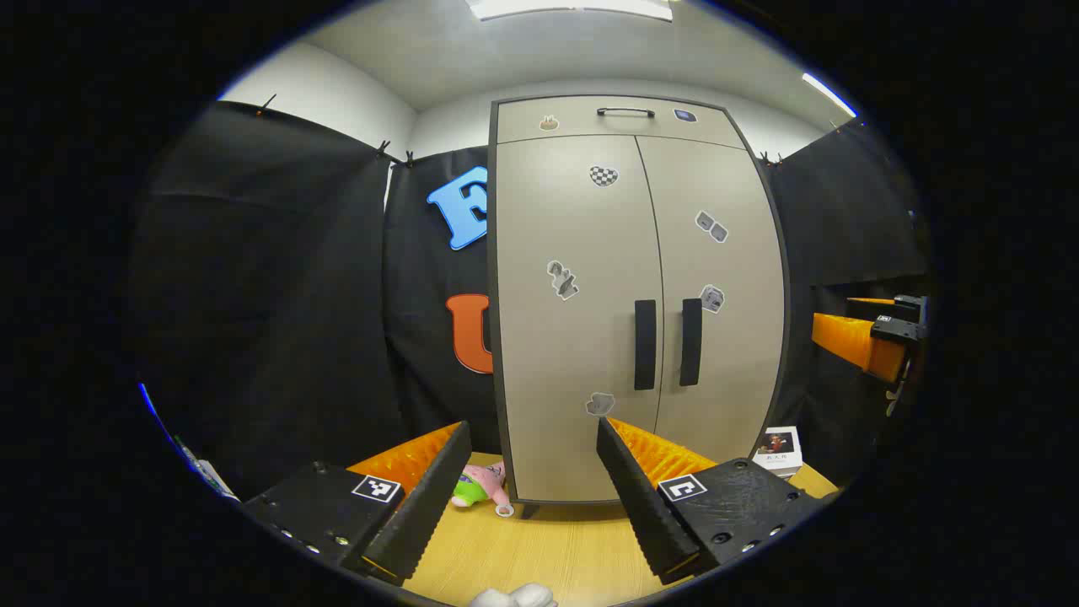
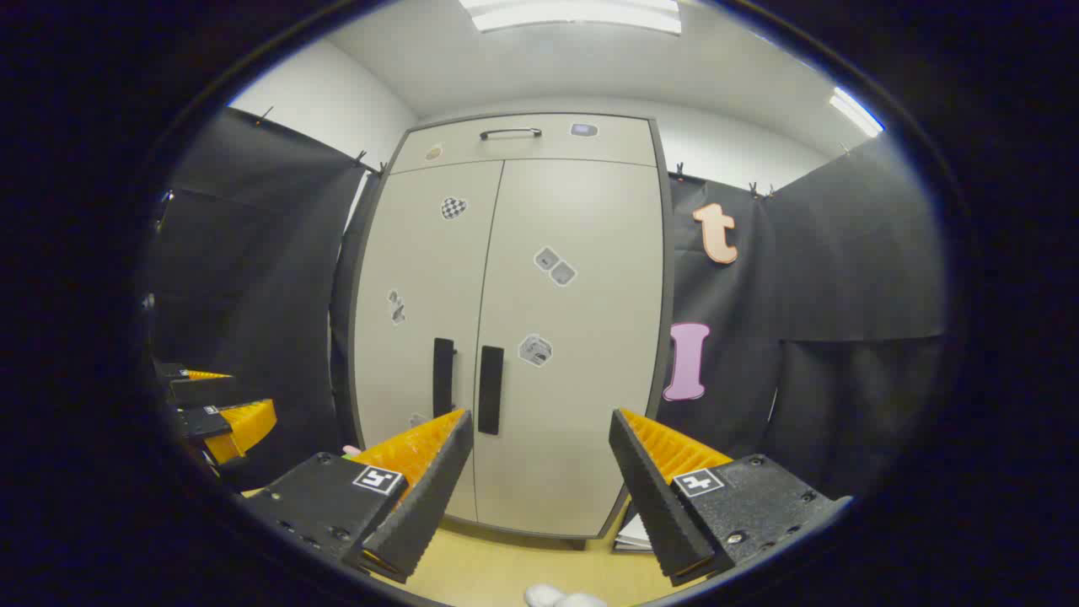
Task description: Open the right door of the double-door shoe cabinet with the right hand, and open the left door with the left hand.
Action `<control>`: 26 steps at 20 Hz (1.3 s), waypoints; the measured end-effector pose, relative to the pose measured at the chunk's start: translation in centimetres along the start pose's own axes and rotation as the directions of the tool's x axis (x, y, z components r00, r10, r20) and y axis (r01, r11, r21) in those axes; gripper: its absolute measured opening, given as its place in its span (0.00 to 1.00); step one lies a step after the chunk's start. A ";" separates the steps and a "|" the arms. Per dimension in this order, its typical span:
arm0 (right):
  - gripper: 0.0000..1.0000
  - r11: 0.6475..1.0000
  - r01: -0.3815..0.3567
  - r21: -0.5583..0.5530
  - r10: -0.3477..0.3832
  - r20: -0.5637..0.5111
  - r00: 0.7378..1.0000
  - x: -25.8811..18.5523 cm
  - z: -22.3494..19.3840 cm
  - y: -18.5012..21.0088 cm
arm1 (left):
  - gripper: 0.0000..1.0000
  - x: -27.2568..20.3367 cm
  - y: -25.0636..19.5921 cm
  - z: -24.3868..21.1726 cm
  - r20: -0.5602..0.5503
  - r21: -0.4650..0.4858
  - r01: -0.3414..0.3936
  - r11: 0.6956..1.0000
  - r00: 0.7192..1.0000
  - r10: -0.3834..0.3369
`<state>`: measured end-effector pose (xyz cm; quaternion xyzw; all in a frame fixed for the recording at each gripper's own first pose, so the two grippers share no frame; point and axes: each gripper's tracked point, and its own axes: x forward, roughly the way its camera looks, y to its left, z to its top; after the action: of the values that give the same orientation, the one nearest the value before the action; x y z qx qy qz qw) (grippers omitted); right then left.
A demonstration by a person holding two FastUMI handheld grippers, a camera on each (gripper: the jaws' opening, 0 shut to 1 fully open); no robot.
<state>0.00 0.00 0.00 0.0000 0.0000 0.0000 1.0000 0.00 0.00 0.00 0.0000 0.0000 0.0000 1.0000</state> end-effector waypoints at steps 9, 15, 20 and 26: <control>1.00 0.999 0.044 -0.014 -0.043 0.029 0.999 -0.9 1.2 0.0 | 0.95 0.3 0.7 2.1 0.032 0.008 0.029 1.000 0.999 -0.029; 1.00 0.998 0.065 0.000 -0.065 0.016 0.998 -0.8 0.9 -0.3 | 0.95 0.8 0.9 2.9 0.042 0.011 0.039 0.999 0.998 -0.040; 1.00 0.997 0.081 0.011 -0.081 -0.002 0.997 0.2 0.4 -0.2 | 0.95 1.1 0.7 2.9 0.044 0.018 0.054 0.998 0.998 -0.054; 1.00 0.994 0.088 0.061 -0.085 -0.052 0.995 4.7 -2.1 1.5 | 0.95 0.4 0.6 2.3 0.039 0.017 0.074 0.997 0.996 -0.075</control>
<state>4.71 1.50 -2.07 0.0314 0.0247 -0.0432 0.9983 0.45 0.63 2.26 0.0078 -0.0197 -0.0374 0.9991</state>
